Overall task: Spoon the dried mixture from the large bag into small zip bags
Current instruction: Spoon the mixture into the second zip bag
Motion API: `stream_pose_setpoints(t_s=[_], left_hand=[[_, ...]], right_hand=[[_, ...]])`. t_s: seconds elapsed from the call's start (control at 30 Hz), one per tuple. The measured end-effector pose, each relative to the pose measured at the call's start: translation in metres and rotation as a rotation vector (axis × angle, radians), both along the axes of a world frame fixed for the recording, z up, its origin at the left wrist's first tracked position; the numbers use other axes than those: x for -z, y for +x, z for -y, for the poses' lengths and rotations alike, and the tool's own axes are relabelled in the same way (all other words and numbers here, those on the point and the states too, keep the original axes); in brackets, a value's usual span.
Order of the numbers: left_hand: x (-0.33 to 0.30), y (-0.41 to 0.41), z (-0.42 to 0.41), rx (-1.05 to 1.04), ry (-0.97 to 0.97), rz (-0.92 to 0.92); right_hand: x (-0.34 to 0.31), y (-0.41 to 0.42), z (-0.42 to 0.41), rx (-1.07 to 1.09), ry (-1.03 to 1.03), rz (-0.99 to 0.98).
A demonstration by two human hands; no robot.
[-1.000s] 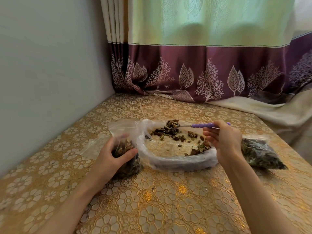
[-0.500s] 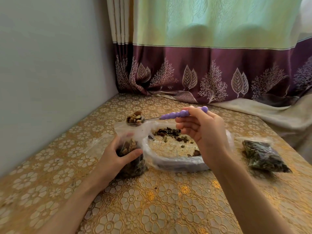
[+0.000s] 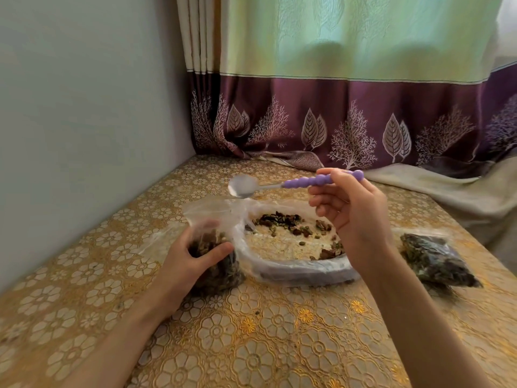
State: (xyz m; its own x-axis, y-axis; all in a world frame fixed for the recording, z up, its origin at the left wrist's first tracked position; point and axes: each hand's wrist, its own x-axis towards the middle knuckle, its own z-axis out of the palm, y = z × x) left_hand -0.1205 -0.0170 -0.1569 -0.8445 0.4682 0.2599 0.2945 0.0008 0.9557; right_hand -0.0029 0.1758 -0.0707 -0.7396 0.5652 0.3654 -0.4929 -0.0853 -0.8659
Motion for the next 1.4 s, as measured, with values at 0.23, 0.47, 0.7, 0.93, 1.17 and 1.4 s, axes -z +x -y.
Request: stream_pose_setpoints(t_s=[0.23,0.47,0.7,0.93,1.17,1.4], left_hand=[[0.004,-0.005,-0.002,-0.091,0.03,-0.041],[0.007,-0.007,-0.001,-0.095,0.007,-0.065],[0.006,-0.008,-0.003,-0.092,0.002,-0.067],[0.007,-0.009,-0.003,-0.082,0.006,-0.064],[0.008,-0.011,-0.002,-0.074,0.005,-0.054],[0.006,-0.013,-0.001,-0.041,-0.018,-0.038]], right_hand=[[0.016,0.0,-0.034,0.413,0.095,0.116],[0.039,-0.002,-0.062,0.832,0.438,0.281],[0.053,-0.006,-0.07,0.825,0.467,0.331],[0.062,-0.014,-0.063,0.6,0.31,0.424],[0.067,-0.025,-0.043,0.346,0.189,0.466],[0.064,-0.022,-0.045,0.331,-0.012,0.423]])
